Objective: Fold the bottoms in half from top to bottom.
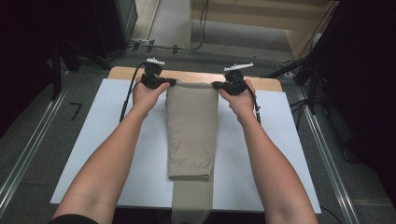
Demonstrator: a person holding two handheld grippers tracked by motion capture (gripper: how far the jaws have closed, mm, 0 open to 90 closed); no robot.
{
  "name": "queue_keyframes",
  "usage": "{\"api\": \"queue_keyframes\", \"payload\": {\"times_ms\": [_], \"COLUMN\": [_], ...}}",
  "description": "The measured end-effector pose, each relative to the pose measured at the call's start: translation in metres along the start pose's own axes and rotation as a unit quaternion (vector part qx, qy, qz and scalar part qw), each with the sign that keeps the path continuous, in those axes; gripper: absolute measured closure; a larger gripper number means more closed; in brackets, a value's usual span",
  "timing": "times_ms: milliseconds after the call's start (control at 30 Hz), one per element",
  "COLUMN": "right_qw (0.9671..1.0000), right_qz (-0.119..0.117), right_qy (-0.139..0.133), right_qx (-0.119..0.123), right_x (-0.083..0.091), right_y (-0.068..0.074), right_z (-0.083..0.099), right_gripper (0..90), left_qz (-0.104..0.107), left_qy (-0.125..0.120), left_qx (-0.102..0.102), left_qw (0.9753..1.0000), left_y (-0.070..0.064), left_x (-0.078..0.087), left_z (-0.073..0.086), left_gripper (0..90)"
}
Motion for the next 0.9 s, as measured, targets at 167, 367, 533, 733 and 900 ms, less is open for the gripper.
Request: {"api": "queue_keyframes", "payload": {"times_ms": [167,367,533,733,900], "right_qw": [0.9992,0.9975,0.9977,0.9972,0.9938], "right_qz": [0.034,0.013,-0.001,-0.032,-0.082], "right_qy": [-0.015,-0.035,-0.04,-0.048,-0.057], "right_qx": [-0.016,-0.06,-0.055,-0.049,-0.047], "right_x": [-0.002,0.017,0.032,0.046,0.057], "right_y": [-0.009,-0.01,0.001,0.022,0.04], "right_z": [-0.018,-0.02,-0.002,0.028,0.051], "right_gripper": [60.0,26.3,17.1,12.9,1.5], "left_qz": [-0.033,0.004,0.056,0.102,0.123], "left_qy": [-0.021,-0.039,-0.052,-0.065,-0.049], "left_qx": [0.01,0.049,0.032,0.01,-0.01], "left_qw": [0.9992,0.998,0.9966,0.9927,0.9912], "left_y": [0.007,0.008,-0.004,-0.028,-0.056], "left_x": [-0.001,0.02,0.035,0.051,0.056], "left_z": [-0.022,-0.02,0.003,0.033,0.065], "left_gripper": [67.8,20.0,12.3,11.4,10.6]}}
Point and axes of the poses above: each handheld gripper's, and its own axes: x roughly backward along the jaws, z roughly out of its underside, y roughly to its left, the point moved 2 cm from there along -x, roughly forward along the jaws, and after that the axes turned 2 degrees about -z, right-handed, at the moved point
